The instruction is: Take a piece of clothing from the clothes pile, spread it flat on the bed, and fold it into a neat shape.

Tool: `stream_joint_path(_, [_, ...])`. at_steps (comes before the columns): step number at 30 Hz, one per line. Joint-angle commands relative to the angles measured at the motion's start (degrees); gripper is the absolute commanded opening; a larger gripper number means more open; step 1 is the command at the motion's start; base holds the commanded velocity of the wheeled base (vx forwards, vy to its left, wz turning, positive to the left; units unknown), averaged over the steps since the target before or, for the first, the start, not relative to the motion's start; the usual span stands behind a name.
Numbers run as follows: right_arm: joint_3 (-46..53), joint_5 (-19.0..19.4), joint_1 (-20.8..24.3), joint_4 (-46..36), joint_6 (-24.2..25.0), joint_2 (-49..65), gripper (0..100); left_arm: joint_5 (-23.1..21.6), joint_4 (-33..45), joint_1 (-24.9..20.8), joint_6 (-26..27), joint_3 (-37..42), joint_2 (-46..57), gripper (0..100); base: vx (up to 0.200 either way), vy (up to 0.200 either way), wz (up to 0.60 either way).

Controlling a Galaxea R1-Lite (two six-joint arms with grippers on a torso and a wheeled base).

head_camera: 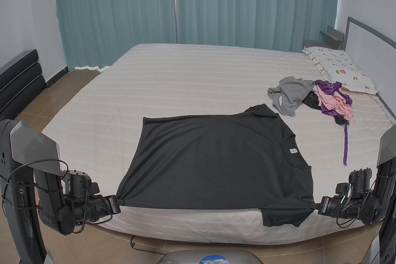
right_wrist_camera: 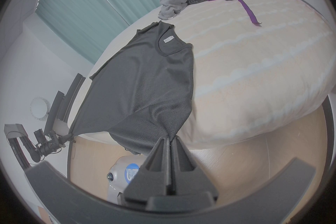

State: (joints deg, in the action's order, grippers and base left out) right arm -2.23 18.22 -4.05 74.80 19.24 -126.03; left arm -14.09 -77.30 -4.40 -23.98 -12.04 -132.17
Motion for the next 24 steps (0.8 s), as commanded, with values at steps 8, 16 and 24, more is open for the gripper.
stream_joint_path(8, [2.23, -0.12, 0.36, -1.94, -1.13, 1.66, 0, 0.38, -1.80, 0.01, 3.85, 4.05, 0.51, 0, 0.000, 0.000, 0.00])
stream_joint_path(16, [2.23, -0.03, 0.36, -11.34, -3.06, 7.11, 0, 0.38, -2.06, 0.09, 7.54, 5.72, 0.16, 0, 0.000, 0.000, 0.00])
stream_joint_path(24, [2.23, -0.12, 1.06, -19.61, -3.33, 11.86, 0, 0.38, -2.15, -0.08, 8.25, 6.42, -0.02, 0, 0.000, 0.000, 0.00])
